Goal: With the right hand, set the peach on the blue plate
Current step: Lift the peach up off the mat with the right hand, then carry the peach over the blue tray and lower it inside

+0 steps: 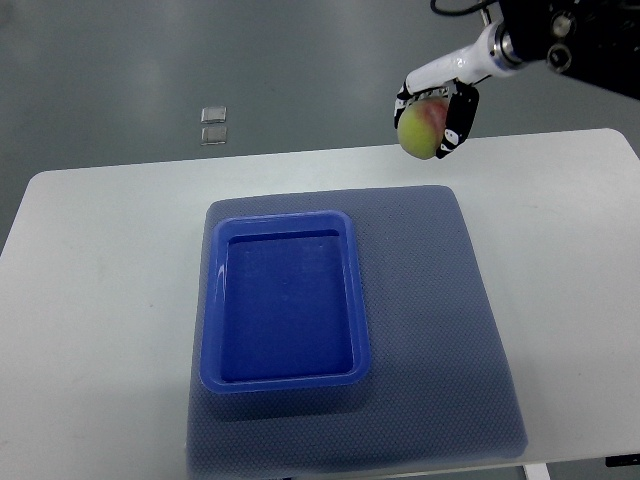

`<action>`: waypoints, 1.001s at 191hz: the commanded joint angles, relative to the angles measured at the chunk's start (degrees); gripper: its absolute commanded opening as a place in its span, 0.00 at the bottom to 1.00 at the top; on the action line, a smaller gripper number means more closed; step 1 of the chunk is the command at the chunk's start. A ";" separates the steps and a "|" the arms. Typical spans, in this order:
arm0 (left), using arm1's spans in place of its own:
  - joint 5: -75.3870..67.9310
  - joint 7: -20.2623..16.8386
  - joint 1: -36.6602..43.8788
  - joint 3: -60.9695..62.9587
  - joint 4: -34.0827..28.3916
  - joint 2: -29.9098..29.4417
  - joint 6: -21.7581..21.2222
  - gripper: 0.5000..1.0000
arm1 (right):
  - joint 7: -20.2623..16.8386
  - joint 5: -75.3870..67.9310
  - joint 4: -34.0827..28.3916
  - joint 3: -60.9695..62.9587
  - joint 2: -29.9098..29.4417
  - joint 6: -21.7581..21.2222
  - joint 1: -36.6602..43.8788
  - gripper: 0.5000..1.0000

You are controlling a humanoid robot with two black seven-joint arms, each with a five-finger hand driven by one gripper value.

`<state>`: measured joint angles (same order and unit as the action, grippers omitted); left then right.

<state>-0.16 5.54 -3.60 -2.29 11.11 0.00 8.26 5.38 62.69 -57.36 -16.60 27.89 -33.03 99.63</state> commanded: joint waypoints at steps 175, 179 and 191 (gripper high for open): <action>-0.01 0.00 0.00 0.09 0.49 0.00 0.18 1.00 | -0.11 -11.27 6.21 -0.01 -27.89 12.29 -6.91 0.00; -0.01 0.00 0.00 0.09 0.49 0.00 0.18 1.00 | -0.11 -11.27 6.21 -0.01 -27.89 12.29 -6.91 0.00; -0.01 0.00 0.00 0.00 0.40 0.00 0.18 1.00 | -0.11 -10.48 9.55 -0.01 -27.89 13.26 -11.04 0.00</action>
<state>-0.24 5.53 -3.60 -2.21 11.60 0.00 8.44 5.29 51.47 -51.40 -16.60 0.49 -20.75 92.96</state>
